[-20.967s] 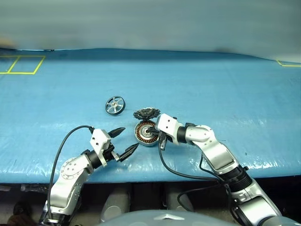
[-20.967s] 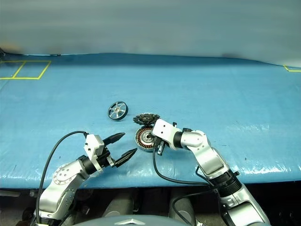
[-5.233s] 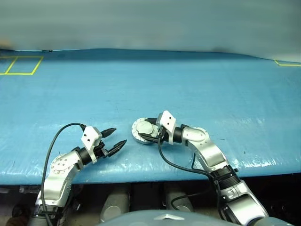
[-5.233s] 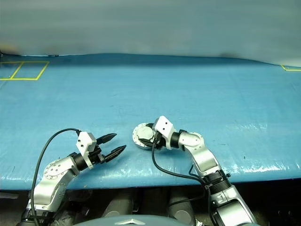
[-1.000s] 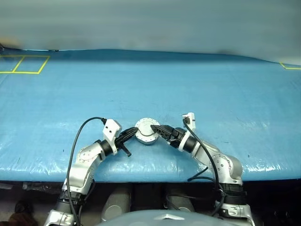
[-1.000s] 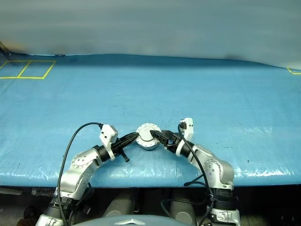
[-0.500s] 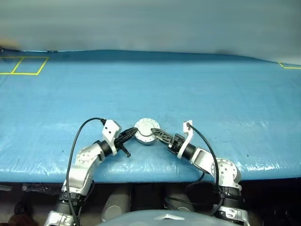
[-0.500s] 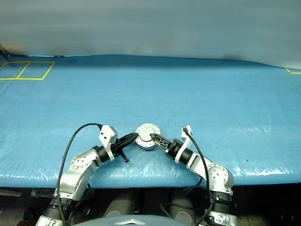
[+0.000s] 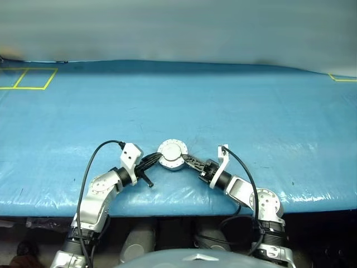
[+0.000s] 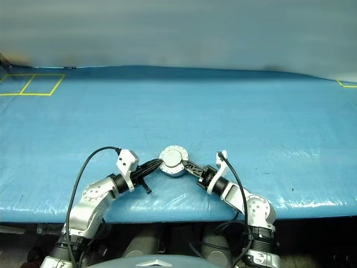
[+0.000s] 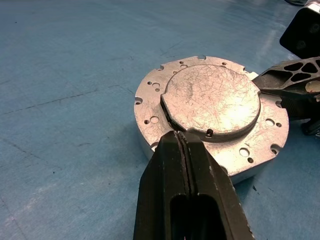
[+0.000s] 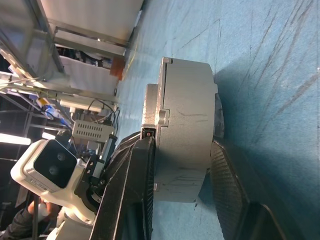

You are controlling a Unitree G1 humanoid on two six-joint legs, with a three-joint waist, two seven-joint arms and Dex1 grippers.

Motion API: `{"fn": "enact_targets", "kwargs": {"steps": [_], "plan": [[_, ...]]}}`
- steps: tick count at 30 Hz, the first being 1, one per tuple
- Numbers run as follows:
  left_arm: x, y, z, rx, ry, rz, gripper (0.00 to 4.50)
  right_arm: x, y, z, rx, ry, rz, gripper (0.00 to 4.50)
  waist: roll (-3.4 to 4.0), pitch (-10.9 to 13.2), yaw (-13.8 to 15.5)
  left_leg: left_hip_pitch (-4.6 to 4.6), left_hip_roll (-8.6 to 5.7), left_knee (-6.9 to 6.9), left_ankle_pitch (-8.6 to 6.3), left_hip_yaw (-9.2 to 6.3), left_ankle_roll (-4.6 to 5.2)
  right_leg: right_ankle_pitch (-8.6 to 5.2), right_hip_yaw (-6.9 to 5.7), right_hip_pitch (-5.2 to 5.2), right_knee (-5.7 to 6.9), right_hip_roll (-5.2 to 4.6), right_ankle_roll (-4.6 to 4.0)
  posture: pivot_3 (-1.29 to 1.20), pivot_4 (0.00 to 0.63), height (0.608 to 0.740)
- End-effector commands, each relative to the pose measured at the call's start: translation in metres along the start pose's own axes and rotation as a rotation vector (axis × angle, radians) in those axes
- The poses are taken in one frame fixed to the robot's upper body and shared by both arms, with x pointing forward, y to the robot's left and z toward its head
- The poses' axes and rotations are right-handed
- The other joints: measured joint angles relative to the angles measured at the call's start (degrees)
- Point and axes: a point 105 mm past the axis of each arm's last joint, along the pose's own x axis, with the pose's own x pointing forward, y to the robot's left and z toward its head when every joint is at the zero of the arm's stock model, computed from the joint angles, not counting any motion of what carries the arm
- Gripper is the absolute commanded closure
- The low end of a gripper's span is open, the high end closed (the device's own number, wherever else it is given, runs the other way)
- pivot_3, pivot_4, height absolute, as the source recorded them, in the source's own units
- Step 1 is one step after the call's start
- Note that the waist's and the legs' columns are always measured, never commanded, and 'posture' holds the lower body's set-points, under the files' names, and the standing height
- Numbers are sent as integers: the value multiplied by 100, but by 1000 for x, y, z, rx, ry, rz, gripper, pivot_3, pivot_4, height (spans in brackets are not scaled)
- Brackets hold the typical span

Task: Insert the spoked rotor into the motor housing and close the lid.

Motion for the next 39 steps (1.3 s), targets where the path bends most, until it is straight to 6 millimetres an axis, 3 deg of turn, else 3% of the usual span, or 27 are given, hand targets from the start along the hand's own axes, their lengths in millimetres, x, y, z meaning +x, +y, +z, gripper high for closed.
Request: {"fn": "enact_targets", "kwargs": {"steps": [1, 6, 11, 16, 19, 23, 30, 33, 39], "plan": [[6, -14, -2, -8, -1, -53, 4500, -1, -17, -7, 11, 24, -91, 3277, 0, 0, -2, 0, 0, 0, 0, 0, 0, 0, 0, 0, 0, 0, 0, 0, 150, 740], [4, -5, 10, -63, -92, 9, 4500, 2, -10, -2, 12, 5, -61, 3277, 1, 0, -27, -1, 0, 0, 0, 0, 0, 0, 0, 0, 0, -4, 0, 0, 150, 740], [-6, 24, 42, -251, -359, 193, 4500, 7, 4, 17, 51, -101, -11, 3277, -6, 9, -40, -15, 5, 0, 0, -5, -1, 0, -6, -14, 0, -8, 1, 0, 150, 740], [-14, 24, 42, -417, -407, 186, 4500, 12, 28, 42, 62, -218, 76, 3277, 2, 17, -63, -27, 7, -4, 18, -4, 29, 1, -19, -12, 7, 4, -1, 0, 150, 740], [-15, 20, 40, -484, -428, 171, 3872, 15, 44, 58, 59, -293, 121, 3277, 9, 40, -59, -37, -6, -9, 15, 3, 36, 2, -18, -21, 4, 20, -1, 0, 150, 740], [-17, 22, 44, -633, -537, 193, 2573, 20, 59, 76, 68, -372, 151, 3277, 11, 54, -50, -50, -10, -4, 12, 6, 43, 21, -16, -30, -2, 18, 31, 0, 150, 740], [-13, 14, 59, -897, -709, 90, 186, 26, 92, 77, 29, -334, 263, 3277, 11, 56, -68, -51, -6, -5, 11, 6, 44, 10, -18, -29, -2, 23, 13, 0, 150, 740], [-15, 11, 69, -1075, -795, -22, 29, 28, 103, 74, 20, -317, 302, 3277, 12, 56, -102, -53, -5, -1, 12, 6, 44, 4, -17, -30, -1, 24, 4, 0, 150, 740], [-12, 3, 77, -1245, -810, -179, 29, 28, 123, 63, 1, -268, 378, 3277, 12, 57, -116, -53, -5, 11, 12, 6, 46, 6, -17, -24, 0, 26, 6, 0, 150, 740]]}}
